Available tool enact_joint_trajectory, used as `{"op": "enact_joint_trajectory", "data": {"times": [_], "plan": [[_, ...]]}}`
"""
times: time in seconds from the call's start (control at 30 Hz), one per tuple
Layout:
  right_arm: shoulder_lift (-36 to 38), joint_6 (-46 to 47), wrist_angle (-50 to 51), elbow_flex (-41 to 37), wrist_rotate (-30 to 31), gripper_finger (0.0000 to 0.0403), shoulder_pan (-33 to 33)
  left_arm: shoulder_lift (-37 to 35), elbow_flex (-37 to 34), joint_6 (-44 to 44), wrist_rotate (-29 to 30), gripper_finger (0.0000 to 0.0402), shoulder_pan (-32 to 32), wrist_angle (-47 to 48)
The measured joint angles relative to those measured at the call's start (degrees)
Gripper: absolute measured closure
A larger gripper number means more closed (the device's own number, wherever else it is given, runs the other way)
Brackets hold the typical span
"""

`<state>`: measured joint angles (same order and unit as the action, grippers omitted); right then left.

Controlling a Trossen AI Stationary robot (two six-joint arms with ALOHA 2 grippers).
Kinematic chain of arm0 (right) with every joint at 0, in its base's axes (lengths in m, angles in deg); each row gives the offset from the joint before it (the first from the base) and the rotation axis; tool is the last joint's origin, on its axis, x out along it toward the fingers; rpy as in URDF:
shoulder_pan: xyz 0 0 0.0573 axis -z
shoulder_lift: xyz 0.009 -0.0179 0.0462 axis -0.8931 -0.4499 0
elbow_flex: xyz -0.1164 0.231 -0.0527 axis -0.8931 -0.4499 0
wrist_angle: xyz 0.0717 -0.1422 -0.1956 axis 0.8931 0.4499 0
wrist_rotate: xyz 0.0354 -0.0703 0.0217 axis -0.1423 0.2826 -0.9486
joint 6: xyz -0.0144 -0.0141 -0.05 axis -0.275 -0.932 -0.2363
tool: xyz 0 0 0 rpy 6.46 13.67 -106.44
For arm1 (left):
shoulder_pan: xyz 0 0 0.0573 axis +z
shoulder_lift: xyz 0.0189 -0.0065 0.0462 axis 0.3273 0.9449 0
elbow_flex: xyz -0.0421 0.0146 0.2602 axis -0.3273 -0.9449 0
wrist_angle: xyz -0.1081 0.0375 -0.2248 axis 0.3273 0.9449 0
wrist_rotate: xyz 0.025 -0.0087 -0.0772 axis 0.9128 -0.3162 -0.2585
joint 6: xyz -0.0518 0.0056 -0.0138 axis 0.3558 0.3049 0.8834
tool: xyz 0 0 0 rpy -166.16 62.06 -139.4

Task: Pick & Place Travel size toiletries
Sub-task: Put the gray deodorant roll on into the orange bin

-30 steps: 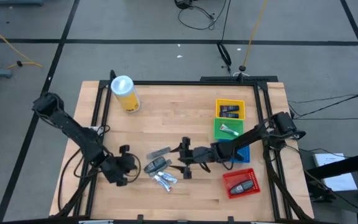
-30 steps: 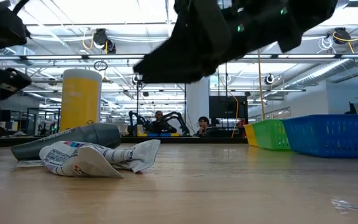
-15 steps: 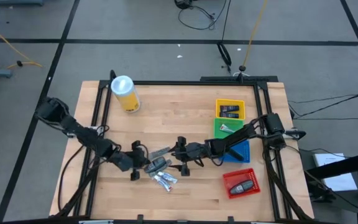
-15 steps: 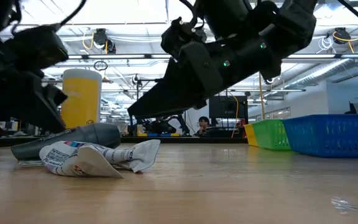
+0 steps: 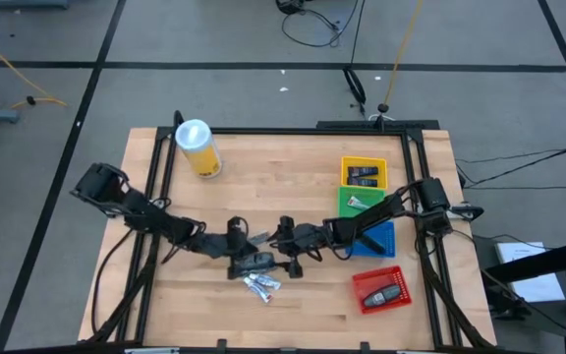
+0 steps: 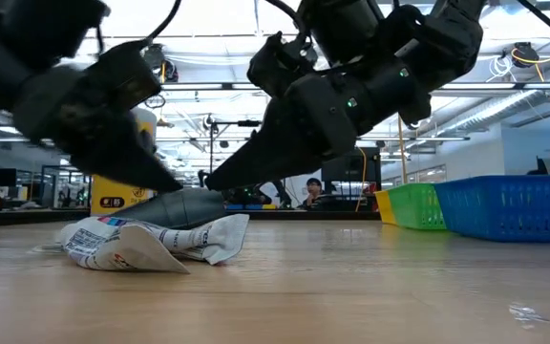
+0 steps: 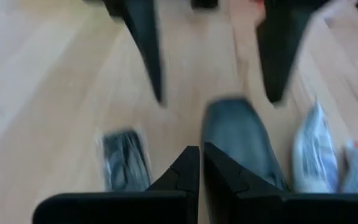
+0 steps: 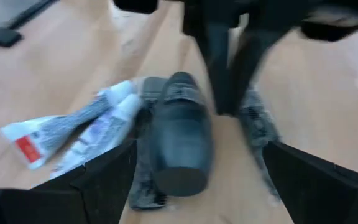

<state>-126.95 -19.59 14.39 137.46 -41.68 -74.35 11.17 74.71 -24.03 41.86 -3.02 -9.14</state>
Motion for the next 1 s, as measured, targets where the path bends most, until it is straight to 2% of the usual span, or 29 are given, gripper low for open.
{"op": "enact_joint_trajectory", "data": {"times": [0.1, 0.23, 0.4, 0.53, 0.67, 0.8, 1.0], "plan": [[0.0, 1.3, 0.0, 0.0, -0.1, 0.0068, -0.5, -0.4, 2.1, -1.3, 0.0, 0.0383, 1.1, 1.2], [0.0, 3.1, -0.1, 0.0, 3.4, 0.0073, -2.1, -5.4, 4.7, -1.8, -0.1, 0.0383, 0.2, 10.8], [-1.3, 4.5, -1.9, 0.1, 4.5, 0.0078, -3.0, -12.3, 5.9, 7.3, -1.0, 0.0383, -3.7, 30.9], [-5.0, 4.2, -6.7, 0.4, 4.4, 0.0082, -3.0, -12.8, 4.5, 15.4, -4.7, 0.0383, -7.3, 37.2], [-7.9, 4.2, -6.0, 3.8, 4.4, 0.0088, -3.0, -11.4, 2.9, 18.9, -4.2, 0.0383, -10.0, 35.1], [-9.6, 4.3, -2.2, 6.6, 4.5, 0.0100, -2.9, -8.5, 1.9, 17.9, 0.4, 0.0383, -10.4, 29.8], [-9.5, 4.0, -0.2, 7.6, 4.5, 0.0150, -2.8, -4.3, 1.7, 13.3, 0.6, 0.0383, -9.0, 20.6]]}}
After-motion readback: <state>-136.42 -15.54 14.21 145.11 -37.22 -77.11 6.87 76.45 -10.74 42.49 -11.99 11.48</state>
